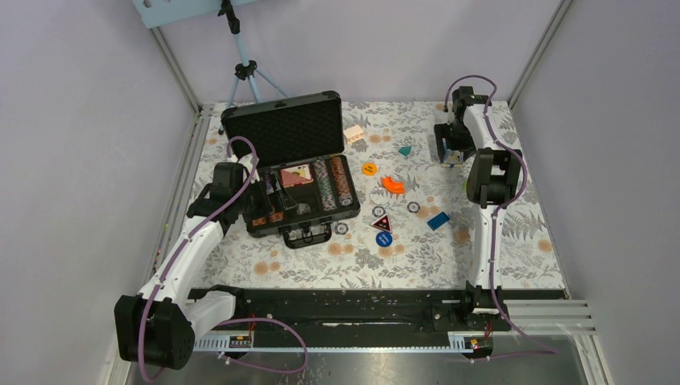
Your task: Pack up texas hold em set
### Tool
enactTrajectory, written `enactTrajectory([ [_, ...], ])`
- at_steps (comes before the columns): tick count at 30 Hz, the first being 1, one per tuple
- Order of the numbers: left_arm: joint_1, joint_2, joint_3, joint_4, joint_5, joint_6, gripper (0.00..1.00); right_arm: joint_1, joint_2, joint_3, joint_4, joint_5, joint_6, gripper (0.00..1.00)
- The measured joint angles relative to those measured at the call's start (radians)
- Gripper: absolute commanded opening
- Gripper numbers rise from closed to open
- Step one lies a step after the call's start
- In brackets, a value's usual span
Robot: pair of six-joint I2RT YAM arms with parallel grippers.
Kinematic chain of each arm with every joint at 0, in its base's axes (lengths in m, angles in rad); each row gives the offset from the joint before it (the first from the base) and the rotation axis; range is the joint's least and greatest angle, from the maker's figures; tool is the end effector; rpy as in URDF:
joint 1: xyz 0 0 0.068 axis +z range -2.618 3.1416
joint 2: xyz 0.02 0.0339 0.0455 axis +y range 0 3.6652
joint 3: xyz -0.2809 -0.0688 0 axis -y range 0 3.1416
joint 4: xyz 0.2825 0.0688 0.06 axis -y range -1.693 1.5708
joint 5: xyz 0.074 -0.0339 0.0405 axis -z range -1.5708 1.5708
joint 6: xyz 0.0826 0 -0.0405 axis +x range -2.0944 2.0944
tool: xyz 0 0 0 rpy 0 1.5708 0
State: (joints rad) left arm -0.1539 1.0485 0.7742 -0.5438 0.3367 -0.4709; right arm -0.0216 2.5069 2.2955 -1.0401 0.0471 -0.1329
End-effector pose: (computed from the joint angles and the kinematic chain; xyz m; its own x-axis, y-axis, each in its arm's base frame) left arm 0.2645 -0.0687 0.2273 -0.8096 -0.3077 -0.4998 0.0006 0.8511 -0.5250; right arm 0.5839 -0.0165 0.1308 -0.9457 -0.1120 -0.3052 -0.0898 0.9923 -0.0859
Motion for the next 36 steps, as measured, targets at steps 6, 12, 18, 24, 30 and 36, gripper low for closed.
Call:
enactTrajectory([
  [6, 0.0, 0.0, 0.0, 0.0, 0.0, 0.0, 0.99, 0.0, 0.021, 0.023, -0.027, 0.013, -0.005, 0.73],
  [12, 0.0, 0.0, 0.0, 0.0, 0.0, 0.0, 0.99, 0.0, 0.035, 0.047, -0.043, 0.01, -0.005, 0.68],
  [18, 0.0, 0.0, 0.0, 0.0, 0.0, 0.0, 0.99, -0.001, 0.036, 0.05, -0.048, -0.008, -0.008, 0.64],
  [24, 0.0, 0.0, 0.0, 0.0, 0.0, 0.0, 0.99, -0.001, 0.036, 0.05, -0.048, -0.013, -0.008, 0.53],
  [30, 0.0, 0.0, 0.0, 0.0, 0.001, 0.0, 0.99, -0.001, 0.036, 0.05, -0.048, -0.013, -0.008, 0.38],
  [36, 0.0, 0.0, 0.0, 0.0, 0.001, 0.0, 0.99, -0.001, 0.035, 0.048, -0.045, -0.013, -0.005, 0.36],
])
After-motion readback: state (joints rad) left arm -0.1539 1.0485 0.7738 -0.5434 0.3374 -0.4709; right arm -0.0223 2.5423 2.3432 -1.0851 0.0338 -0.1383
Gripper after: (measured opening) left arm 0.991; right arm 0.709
